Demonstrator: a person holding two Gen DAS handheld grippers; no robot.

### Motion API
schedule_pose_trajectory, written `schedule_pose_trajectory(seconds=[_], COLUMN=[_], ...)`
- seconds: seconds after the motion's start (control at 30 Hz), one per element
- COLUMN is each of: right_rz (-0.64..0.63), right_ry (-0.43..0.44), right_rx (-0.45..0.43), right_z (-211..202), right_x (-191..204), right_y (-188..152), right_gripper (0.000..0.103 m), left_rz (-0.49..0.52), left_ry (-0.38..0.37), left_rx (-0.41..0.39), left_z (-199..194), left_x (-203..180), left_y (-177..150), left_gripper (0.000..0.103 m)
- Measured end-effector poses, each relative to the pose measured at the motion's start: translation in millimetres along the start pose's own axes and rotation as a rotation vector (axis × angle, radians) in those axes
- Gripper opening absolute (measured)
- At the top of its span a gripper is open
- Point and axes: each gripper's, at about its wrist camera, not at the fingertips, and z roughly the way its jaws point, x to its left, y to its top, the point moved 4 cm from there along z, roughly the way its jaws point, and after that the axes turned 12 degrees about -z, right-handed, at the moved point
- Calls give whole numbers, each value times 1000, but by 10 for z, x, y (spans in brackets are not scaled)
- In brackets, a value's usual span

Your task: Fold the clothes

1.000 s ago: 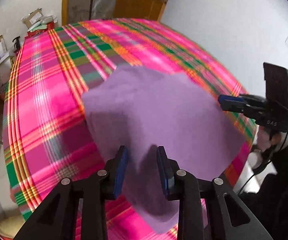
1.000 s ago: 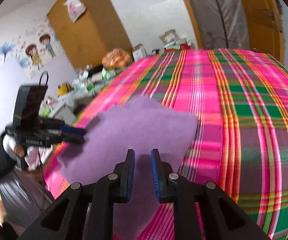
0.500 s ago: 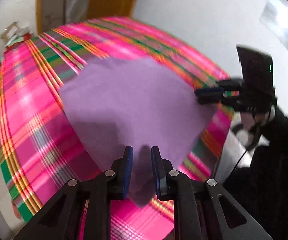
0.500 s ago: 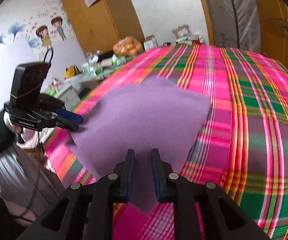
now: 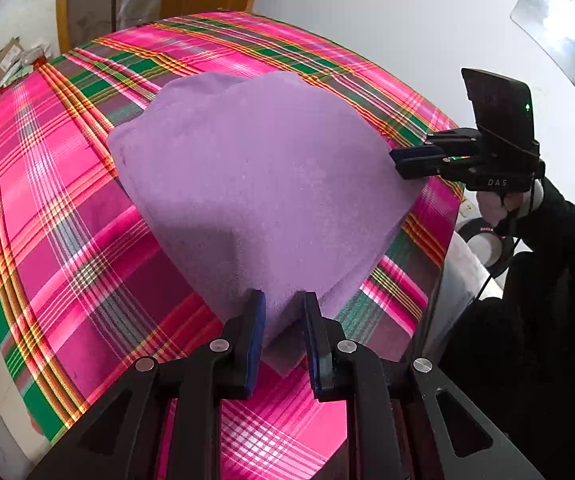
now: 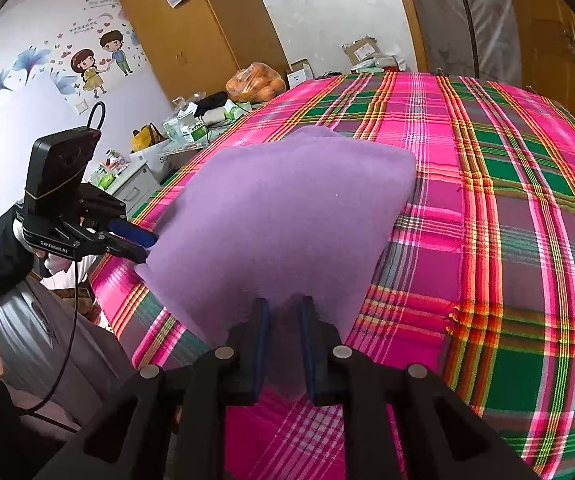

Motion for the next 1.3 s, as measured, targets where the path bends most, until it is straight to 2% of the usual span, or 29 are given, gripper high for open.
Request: schedule_pose_trajectory(seconds=[0.17,0.27,0.4,0.47,0.53,0.57,0.67,0.77,0.93,1.03,1.23,1.3], right_rz=[-12,4,8,38,34,28,27,33,66,81,100,114], right_ry=[-16,-10,-61,-50,-44,-46,-48,-66,-95,-107,-139,-143], right_rx=[-30,-9,-78,-80,-27,-27,-50,-78,-110,-95,-40,-13], right_z=[-9,-35,-174,-133,6,5,-46,-51,77,230,547,645], right_x=[22,-2,-21,-63,-72,-69,-98,-164,-315,-434,-648,-726], right_y=[-44,-15,109,133,91,102,180,309,605,734,874,860], right_gripper=[15,15,15,15,15,15,15,15,15,15,15,15], left_rz=[-2,1,-12,-50,-72,-82,-69,-94,-193,-241,-274,-282], left_ry=[-7,6,32,41,42,42,37,33,71,86,104,94], left_rx=[-6,-26,-106,-123,-73,-50,-63,-118,-237,-274,-218,-225], left_z=[30,-22,-151,-155,-31,27,-6,-101,-153,-120,142,175], left_x=[-6,-42,-20,65,138,173,168,208,424,564,769,815], left_y=[2,24,146,207,184,174,191,288,653,845,975,980], left_gripper=[19,20,20,20,20,19,19,19,19,19,20,22])
